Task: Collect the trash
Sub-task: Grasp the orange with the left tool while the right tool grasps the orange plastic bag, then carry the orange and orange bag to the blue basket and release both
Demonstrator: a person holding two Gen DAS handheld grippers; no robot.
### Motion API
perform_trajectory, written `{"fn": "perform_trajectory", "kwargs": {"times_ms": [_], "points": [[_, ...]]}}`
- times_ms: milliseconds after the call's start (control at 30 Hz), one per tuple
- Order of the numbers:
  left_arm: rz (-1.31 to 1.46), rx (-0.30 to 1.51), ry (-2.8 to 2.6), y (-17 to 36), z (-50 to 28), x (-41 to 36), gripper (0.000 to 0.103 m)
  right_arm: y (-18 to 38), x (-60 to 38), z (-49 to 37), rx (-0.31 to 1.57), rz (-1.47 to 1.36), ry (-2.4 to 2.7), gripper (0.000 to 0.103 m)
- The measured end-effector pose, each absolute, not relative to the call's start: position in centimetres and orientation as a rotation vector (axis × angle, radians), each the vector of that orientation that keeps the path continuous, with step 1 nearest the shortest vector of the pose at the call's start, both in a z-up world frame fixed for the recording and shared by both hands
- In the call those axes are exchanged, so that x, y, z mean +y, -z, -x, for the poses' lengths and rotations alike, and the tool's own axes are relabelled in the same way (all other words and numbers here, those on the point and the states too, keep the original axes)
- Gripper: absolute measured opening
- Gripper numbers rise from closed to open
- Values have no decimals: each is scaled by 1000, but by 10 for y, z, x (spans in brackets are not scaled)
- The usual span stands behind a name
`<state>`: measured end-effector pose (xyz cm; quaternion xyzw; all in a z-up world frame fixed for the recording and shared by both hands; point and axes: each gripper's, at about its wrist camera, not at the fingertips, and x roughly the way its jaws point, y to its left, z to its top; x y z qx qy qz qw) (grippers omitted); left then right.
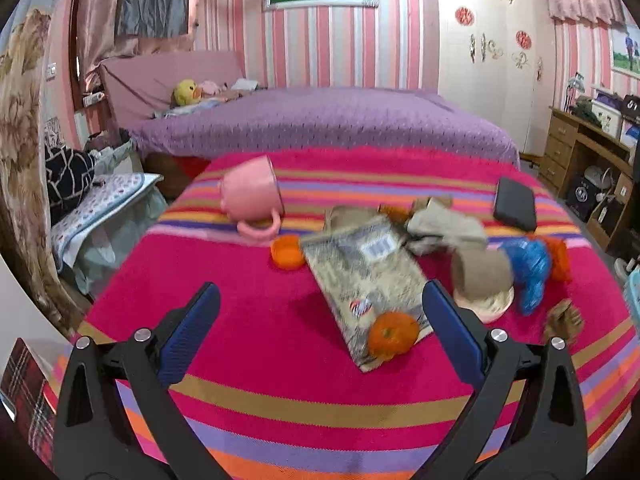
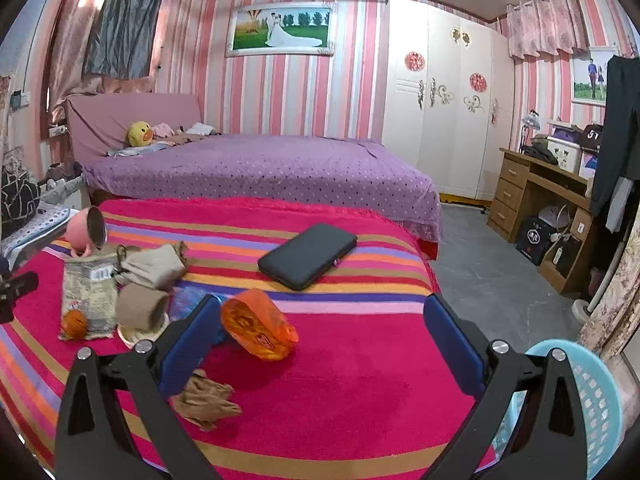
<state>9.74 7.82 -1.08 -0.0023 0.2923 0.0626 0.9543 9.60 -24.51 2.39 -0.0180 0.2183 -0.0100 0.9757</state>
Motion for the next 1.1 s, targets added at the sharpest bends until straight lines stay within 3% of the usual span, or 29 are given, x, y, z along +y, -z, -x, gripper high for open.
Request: {"fn": "perform_trajectory", "kwargs": {"times_ms": [333,533,667,700,1100], "points": [[-64,659,-59,45,-109,45,94,0,-271,-108,488,-34,43,99],[-86,722,-10,55,-122,30,65,4,-279,-112,489,-29,60,99],[-80,756,9,59,-126,30,34,6,-277,-114,507,2,69,99],[-73,759,16,59,-126,31,32,6,-277,-114,515,0,68,99],[-72,653,-85,23,-116,42,31,24,-251,-132,626,18,-16,99]]}}
